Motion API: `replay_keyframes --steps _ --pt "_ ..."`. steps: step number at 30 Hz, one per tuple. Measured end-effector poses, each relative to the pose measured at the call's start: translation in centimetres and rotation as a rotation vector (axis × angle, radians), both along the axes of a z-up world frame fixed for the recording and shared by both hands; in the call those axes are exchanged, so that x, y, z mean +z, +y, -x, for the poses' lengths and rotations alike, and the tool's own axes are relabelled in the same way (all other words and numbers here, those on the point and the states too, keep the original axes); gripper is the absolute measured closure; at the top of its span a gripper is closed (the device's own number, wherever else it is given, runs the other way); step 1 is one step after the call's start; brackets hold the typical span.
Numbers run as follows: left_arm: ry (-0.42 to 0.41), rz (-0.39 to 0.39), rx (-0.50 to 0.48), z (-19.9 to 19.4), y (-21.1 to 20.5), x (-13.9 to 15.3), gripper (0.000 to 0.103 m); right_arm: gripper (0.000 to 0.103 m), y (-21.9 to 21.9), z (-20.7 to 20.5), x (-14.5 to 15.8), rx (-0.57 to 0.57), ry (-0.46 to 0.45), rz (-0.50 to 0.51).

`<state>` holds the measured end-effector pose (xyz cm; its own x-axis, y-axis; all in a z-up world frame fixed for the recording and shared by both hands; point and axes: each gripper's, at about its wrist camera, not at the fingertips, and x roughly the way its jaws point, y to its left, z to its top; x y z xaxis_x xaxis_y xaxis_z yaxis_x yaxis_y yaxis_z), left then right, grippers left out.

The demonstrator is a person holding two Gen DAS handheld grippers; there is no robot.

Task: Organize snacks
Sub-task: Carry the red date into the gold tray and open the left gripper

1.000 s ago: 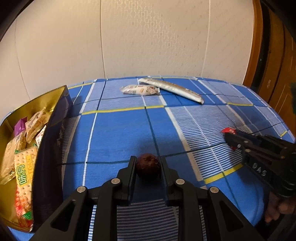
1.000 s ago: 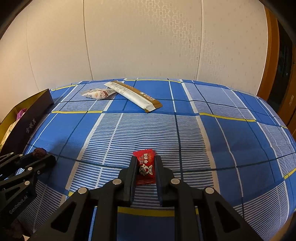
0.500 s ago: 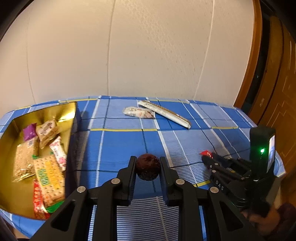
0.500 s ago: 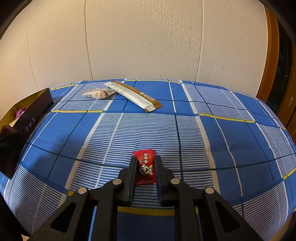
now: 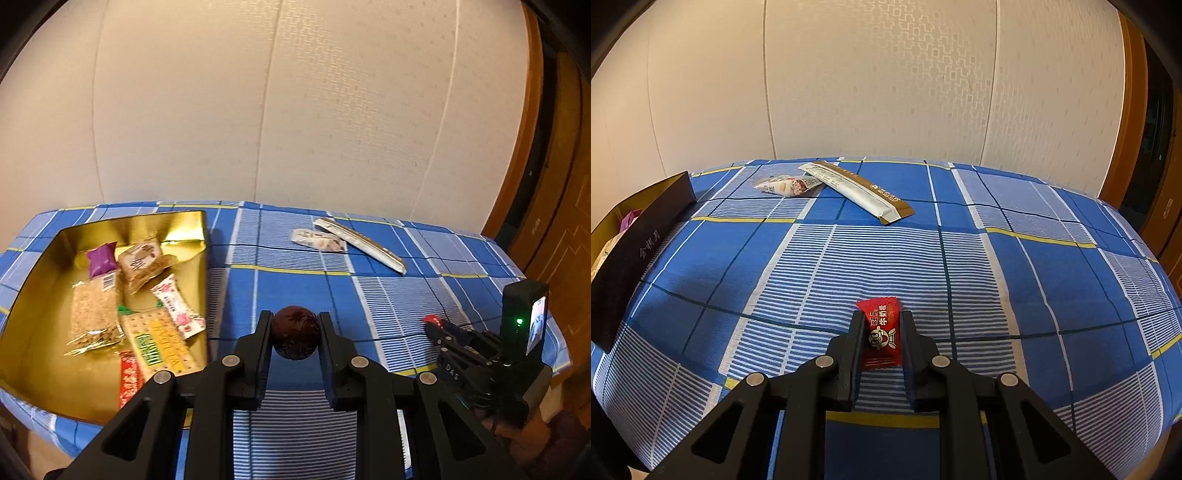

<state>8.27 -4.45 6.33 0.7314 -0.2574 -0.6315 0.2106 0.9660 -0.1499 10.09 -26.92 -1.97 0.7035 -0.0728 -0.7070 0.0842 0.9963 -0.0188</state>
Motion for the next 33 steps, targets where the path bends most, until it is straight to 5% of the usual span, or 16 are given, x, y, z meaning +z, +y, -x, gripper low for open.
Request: replay_keyframes --steps 14,22,27,33 --pt "0.027 0.081 0.216 -0.2 9.7 0.2 0.079 0.085 0.1 0.1 0.0 0.0 -0.005 0.007" --pt "0.151 0.159 0.358 -2.4 16.3 -1.1 0.08 0.085 0.1 0.2 0.0 0.0 -0.006 0.006" --pt "0.194 0.185 0.349 -5.2 16.5 -0.8 0.079 0.085 0.1 0.1 0.0 0.0 -0.006 0.004" --pt "0.245 0.125 0.34 -10.1 15.3 -1.7 0.079 0.085 0.0 0.1 0.0 0.0 -0.006 0.005"
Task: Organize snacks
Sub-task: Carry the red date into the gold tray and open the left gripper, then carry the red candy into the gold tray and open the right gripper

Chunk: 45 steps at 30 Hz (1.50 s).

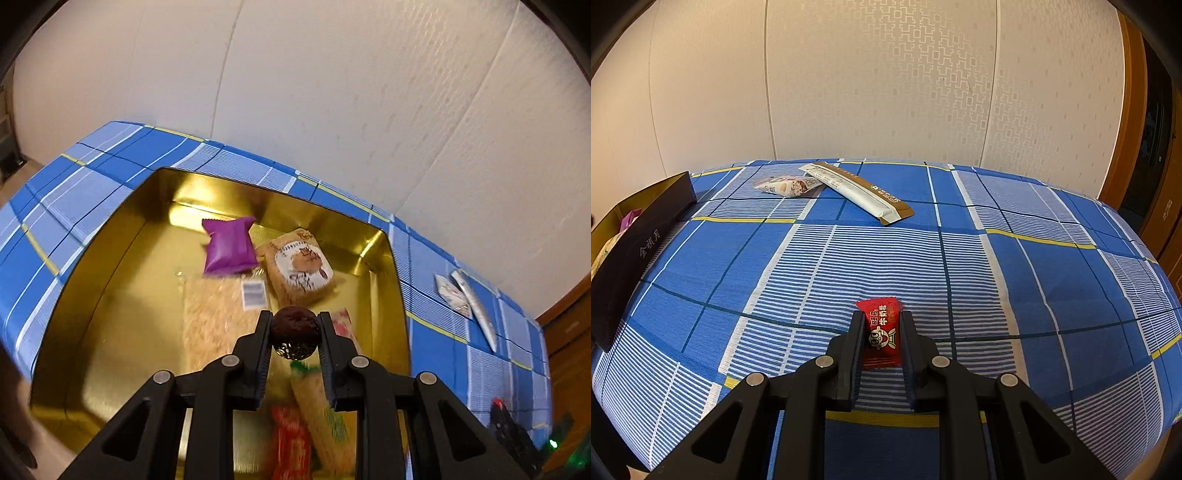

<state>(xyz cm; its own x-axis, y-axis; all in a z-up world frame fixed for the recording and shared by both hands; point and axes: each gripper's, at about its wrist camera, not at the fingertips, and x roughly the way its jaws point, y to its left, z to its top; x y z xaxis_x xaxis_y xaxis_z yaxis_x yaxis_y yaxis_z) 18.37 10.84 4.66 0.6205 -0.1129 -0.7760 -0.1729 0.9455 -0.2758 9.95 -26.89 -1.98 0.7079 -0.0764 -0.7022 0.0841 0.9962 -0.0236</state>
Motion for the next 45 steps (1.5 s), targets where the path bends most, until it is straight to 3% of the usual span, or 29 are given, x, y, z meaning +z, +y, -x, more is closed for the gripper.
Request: replay_keyframes --steps 6,9,24,35,45 --pt "0.038 -0.08 -0.02 -1.9 -0.8 -1.6 0.071 0.085 0.1 0.0 0.0 0.001 -0.001 0.005" --pt "0.033 -0.083 -0.029 -1.3 -0.8 -1.7 0.059 0.085 0.1 0.0 0.0 0.0 -0.001 0.007" --pt "-0.15 -0.097 -0.099 8.8 -4.3 1.2 0.058 0.085 0.2 -0.1 0.0 -0.002 0.0 0.014" --pt "-0.248 -0.124 -0.257 15.1 -7.8 1.2 0.058 0.085 0.1 -0.4 0.2 -0.004 0.017 0.003" --pt "-0.256 -0.041 -0.453 18.3 -12.3 -0.3 0.058 0.086 0.2 -0.9 0.4 0.0 0.058 0.017"
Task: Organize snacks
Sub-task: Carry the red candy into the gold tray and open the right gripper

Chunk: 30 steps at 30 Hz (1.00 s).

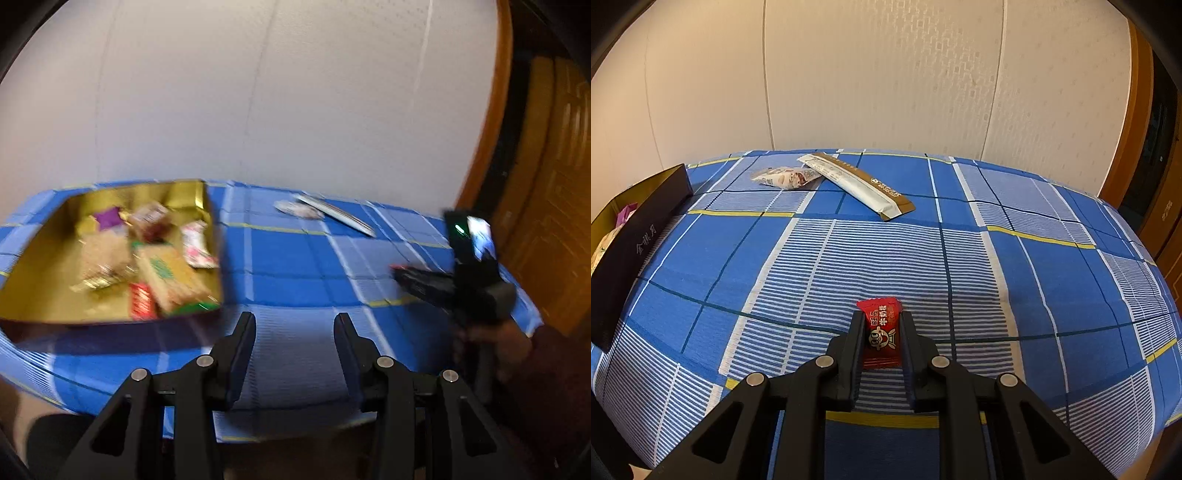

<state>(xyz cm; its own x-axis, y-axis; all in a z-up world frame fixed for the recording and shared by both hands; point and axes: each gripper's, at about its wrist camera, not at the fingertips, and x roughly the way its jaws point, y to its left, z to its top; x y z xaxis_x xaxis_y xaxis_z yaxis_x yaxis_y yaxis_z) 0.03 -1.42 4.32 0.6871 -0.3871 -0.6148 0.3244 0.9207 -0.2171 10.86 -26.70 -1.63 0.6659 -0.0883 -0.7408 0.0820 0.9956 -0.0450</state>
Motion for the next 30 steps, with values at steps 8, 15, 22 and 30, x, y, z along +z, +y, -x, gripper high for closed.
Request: replay_keyframes --steps 8,15,22,30 --pt "0.059 -0.015 -0.026 0.3 -0.7 -2.8 0.058 0.086 0.5 -0.7 0.4 0.022 0.06 -0.016" --pt "0.102 -0.018 0.037 -0.1 0.6 -4.7 0.058 0.086 2.6 -1.8 0.6 0.077 0.116 -0.068" --pt "0.118 -0.021 0.098 -0.4 2.0 -5.6 0.058 0.086 6.7 -3.0 2.8 0.195 0.117 -0.167" --pt "0.104 0.0 0.127 -0.3 2.9 -5.7 0.058 0.086 14.4 -4.1 6.1 0.399 0.097 -0.215"
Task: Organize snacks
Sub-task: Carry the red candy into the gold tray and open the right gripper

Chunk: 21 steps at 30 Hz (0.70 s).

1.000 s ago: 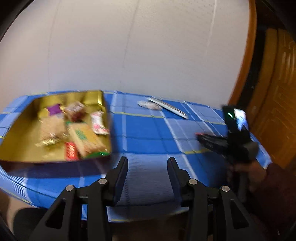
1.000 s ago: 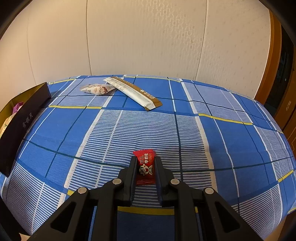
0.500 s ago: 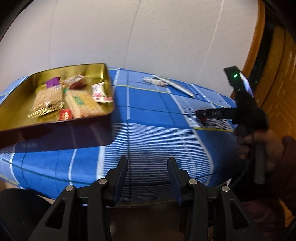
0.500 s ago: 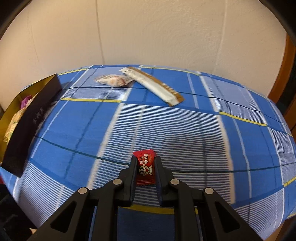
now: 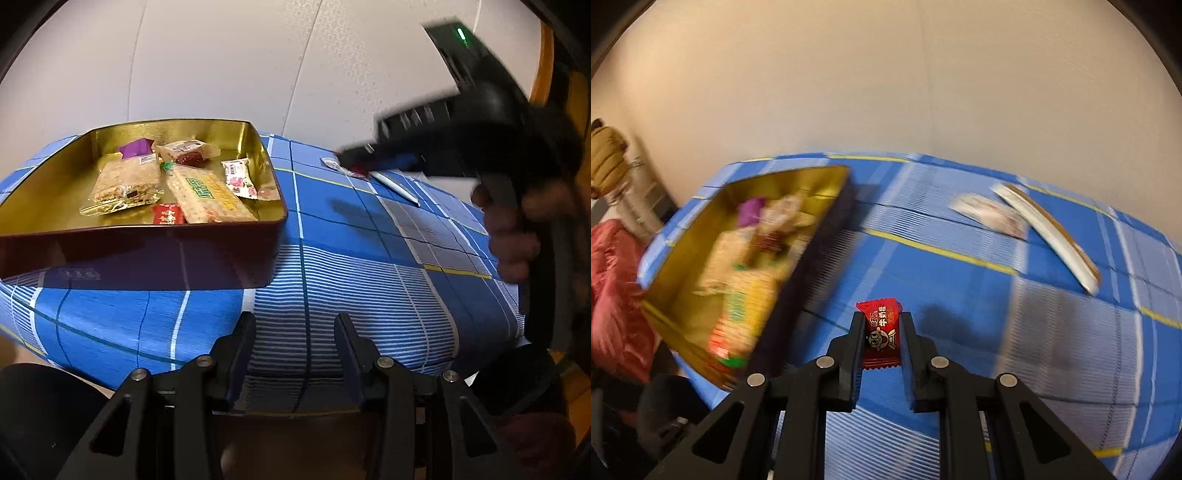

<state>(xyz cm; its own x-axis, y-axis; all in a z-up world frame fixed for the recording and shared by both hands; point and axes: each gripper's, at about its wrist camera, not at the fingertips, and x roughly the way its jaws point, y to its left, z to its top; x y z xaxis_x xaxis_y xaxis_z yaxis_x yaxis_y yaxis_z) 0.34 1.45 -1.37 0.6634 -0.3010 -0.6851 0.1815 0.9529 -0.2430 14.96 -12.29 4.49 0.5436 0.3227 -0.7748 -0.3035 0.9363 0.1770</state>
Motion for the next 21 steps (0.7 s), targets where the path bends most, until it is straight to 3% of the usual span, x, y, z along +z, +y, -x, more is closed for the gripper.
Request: replay_keyframes --steps 8,21 --pt "0.001 0.029 0.053 -0.4 1.2 -0.1 0.058 0.086 6.8 -1.9 2.5 0.192 -0.02 0.004" --pt "-0.012 0.03 0.055 -0.4 1.4 -0.4 0.058 0.084 12.9 -5.8 -0.8 0.28 0.014 0.184"
